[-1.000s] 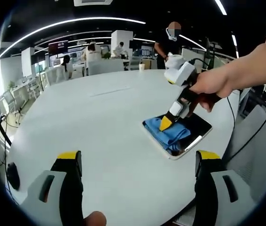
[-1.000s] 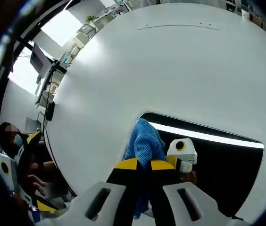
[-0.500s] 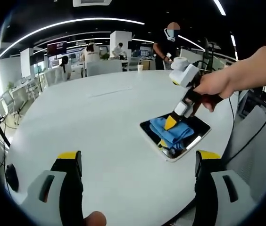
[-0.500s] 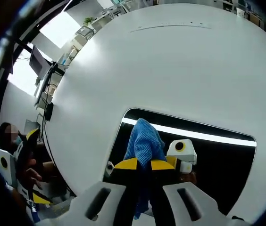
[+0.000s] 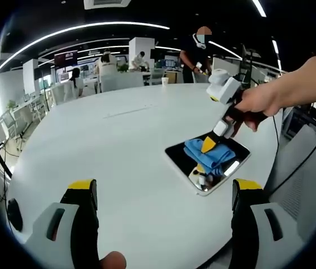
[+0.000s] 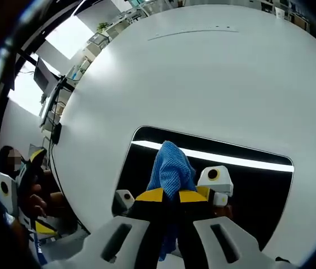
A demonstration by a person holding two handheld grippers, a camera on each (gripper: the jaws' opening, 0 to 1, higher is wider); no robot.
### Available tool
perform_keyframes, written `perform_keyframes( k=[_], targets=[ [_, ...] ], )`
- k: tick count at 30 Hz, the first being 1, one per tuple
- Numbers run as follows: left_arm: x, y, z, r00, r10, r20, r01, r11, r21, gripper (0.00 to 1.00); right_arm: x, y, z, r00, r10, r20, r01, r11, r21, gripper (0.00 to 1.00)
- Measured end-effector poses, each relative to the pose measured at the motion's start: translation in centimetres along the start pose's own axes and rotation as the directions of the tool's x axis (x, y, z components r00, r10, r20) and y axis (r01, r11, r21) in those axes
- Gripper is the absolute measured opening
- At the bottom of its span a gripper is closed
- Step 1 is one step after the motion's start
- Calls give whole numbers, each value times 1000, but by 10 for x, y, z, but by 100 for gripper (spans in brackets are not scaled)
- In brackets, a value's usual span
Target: Wipe the mirror surface with the cleaning cloth until all visible marks leave the cleaned area.
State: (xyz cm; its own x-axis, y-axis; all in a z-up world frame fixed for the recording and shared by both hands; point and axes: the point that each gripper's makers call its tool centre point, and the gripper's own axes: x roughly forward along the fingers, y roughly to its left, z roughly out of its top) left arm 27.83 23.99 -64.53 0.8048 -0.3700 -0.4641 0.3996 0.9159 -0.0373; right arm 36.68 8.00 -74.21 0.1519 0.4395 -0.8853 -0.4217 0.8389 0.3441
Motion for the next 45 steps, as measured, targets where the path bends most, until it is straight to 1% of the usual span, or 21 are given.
perform_keyframes(
  k=[6,17,23,31,40,45],
  targets=[
    [2,-1,-1,1000,-9,-4,9,1000,-3,99,-7,-7,-4,1000,-12,2,12,1000,-18,1],
    [5,-4,2,1000,-23,0,23,1000,2,99,-13,-24,-8,1000,-25,2,25,1000,-12,1],
    [6,-1,2,1000,-22,-5,22,1000,0,99,-18,-35,-11,1000,-31,1,31,999,-12,1],
    [7,-4,5,999,-34,0,34,999,5,99,-25,-48,-16,999,-40,0,40,999,-6,1],
    [10,-7,5,999,-41,-9,41,999,24,99,-30,-68,-19,998,-57,0,57,998,1,1],
    [11,-8,8,999,-41,-3,41,999,18,99,-35,-78,-23,998,-67,-1,67,998,11,1]
  ],
)
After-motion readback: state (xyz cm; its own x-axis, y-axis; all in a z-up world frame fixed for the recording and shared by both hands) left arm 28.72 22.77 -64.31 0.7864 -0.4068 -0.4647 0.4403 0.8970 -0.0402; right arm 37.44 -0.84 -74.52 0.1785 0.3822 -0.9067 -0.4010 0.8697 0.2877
